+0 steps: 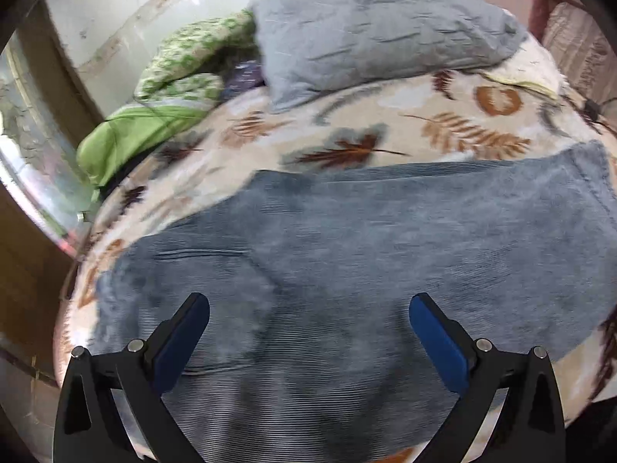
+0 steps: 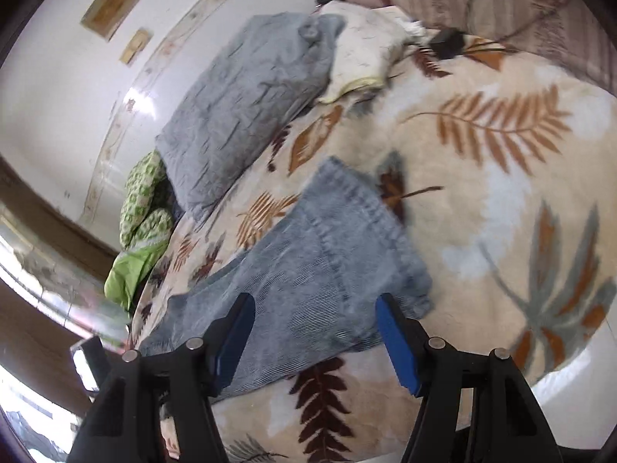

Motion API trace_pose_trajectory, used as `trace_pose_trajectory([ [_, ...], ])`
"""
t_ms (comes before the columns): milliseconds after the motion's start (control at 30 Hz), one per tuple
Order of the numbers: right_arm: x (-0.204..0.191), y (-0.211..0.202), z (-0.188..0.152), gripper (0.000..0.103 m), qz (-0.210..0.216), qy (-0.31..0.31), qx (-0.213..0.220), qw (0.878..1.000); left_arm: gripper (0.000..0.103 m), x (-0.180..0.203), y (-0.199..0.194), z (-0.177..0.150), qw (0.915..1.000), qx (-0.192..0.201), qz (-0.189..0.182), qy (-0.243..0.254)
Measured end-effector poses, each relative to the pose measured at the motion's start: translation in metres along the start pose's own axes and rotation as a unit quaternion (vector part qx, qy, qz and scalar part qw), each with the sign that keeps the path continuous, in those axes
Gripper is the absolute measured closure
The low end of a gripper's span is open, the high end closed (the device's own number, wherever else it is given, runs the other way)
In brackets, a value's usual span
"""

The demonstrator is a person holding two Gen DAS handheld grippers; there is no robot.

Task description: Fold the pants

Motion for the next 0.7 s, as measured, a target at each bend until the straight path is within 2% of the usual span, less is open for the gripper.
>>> trace_pose_trajectory([
  [200,-0.047,0.030,-0.019,0.035,0.027,-0.060,-0.042,0.997,0.000,-0.067,0.010,-0.017,0.9975,-0.015,0.053,-0.044],
  [333,-0.061,0.052,-0.039,0.035,0.039,-0.065,-0.084,0.994,0.000,-0.105,0.030,-0.039,0.9923,-0.049,0.085,-0.075],
  [467,-0.053,0.073,-0.057,0.034,0.015,-0.063,-0.124,0.990,0.000,-0.118,0.046,-0.050,0.9914,-0.054,0.073,-0.095],
  [600,-0.051,0.064,-0.053,0.035,0.030,-0.059,-0.117,0.991,0.000,-0.117,0.042,-0.049,0.9898,-0.062,0.082,-0.098],
  [700,-0.032,0.042,-0.033,0.035,0.047,-0.019,-0.078,0.996,0.000,-0.099,0.024,-0.034,0.9929,-0.039,0.058,-0.096],
])
Point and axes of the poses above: each gripper's, at about its wrist camera, not at the fingertips, and y roughly the way its jaws point, x to its right, z to its top, the point moved 9 cm from there along y, roughly the way its jaws point, and after that the axes turned 1 degree about -y, right-handed, at the moved point
